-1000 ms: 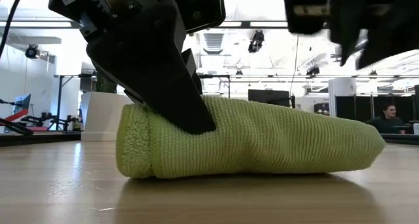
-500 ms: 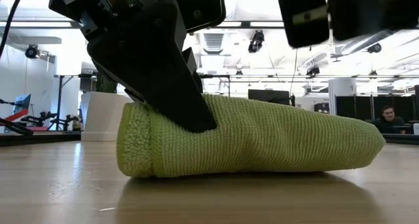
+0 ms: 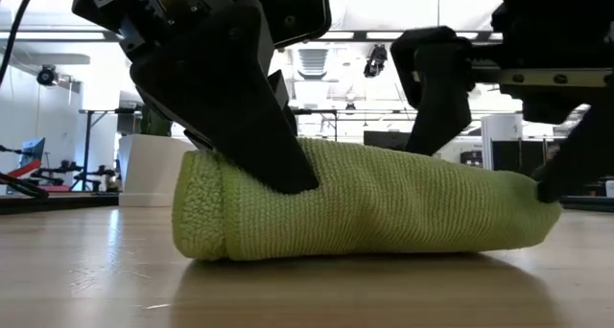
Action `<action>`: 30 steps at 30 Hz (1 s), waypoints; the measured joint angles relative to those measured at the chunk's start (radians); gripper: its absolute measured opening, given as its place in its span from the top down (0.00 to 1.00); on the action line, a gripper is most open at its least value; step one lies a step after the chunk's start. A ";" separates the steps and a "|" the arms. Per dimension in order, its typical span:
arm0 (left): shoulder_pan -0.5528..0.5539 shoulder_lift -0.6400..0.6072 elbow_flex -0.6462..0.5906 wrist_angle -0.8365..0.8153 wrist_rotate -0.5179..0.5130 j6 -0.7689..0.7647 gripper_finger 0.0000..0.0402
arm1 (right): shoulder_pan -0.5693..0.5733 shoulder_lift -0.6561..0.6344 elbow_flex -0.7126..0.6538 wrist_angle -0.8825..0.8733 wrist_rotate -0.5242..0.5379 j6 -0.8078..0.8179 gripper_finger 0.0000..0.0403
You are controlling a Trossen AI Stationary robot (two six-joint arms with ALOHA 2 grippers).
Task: Roll microfiber towels into tight, uniform cylinder then place into a basket
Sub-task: Roll the green microfiber cloth
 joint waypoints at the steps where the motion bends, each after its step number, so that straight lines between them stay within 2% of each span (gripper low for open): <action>1: 0.001 0.000 0.000 0.000 -0.001 -0.001 1.00 | 0.007 0.006 0.000 0.006 0.000 0.020 0.26; 4: 0.001 0.000 0.000 0.000 -0.003 -0.001 1.00 | 0.029 0.019 0.000 0.005 0.016 0.053 0.26; 11: 0.001 0.000 0.000 0.001 -0.003 -0.003 1.00 | 0.048 0.044 0.000 0.028 0.215 0.096 0.31; 17: 0.001 0.000 0.000 0.004 -0.005 -0.003 1.00 | 0.054 0.126 0.001 0.111 0.207 0.089 0.40; 23: 0.001 0.000 0.000 -0.004 -0.003 -0.006 1.00 | 0.056 0.148 0.003 0.128 0.209 0.080 0.50; 27: 0.001 0.000 0.000 -0.010 0.034 -0.009 1.00 | 0.056 0.132 0.001 0.105 0.199 0.071 0.60; 30: 0.003 0.000 0.000 -0.044 0.073 -0.029 1.00 | 0.047 0.108 0.000 0.088 0.126 0.076 0.71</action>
